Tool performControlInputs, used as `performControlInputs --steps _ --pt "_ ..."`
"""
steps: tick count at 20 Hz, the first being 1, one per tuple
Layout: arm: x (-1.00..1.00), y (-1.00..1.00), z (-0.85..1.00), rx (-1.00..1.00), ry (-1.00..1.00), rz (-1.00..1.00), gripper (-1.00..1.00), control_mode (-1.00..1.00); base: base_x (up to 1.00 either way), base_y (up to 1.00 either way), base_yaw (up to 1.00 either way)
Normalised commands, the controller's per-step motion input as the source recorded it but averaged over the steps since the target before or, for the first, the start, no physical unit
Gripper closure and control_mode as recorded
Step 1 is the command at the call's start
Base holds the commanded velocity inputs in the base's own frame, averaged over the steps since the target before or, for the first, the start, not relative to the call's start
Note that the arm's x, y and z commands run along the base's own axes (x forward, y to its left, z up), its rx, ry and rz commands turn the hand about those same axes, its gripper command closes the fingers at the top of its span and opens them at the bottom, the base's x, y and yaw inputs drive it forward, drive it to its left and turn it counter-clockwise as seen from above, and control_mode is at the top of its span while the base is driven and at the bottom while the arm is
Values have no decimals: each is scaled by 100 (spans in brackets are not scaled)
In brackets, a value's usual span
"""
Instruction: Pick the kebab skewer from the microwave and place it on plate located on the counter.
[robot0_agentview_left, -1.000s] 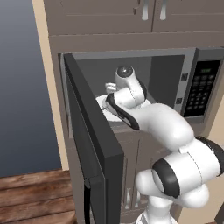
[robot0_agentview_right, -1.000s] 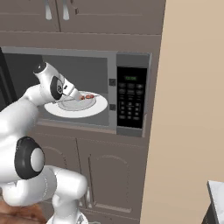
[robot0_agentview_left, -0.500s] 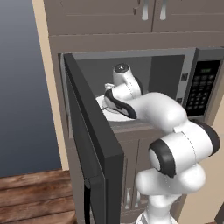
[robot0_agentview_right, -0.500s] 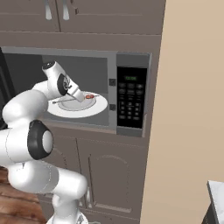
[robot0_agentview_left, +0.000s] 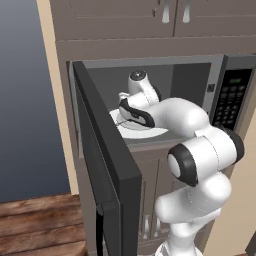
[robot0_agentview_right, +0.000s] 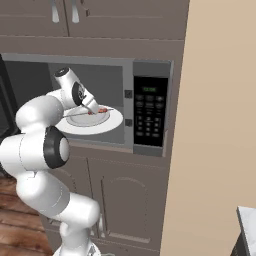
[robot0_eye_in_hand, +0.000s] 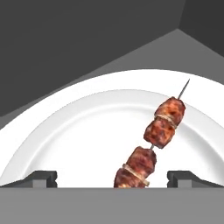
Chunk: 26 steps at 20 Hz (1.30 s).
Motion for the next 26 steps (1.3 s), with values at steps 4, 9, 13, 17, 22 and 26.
performControlInputs --steps 4,9,13,17,22,26 --pt "0 0 -26 0 0 0 -100 -100 0 0 0" --pt "0 -1 -23 0 0 0 -100 -100 0 0 0" --pt "2 0 -11 0 0 0 -100 -100 0 0 0" --pt "0 0 -13 0 0 0 -100 -100 0 0 0" --pt "0 0 -10 0 2 0 100 -100 0 0 0" --pt "0 0 0 0 0 0 100 -100 0 0 0"
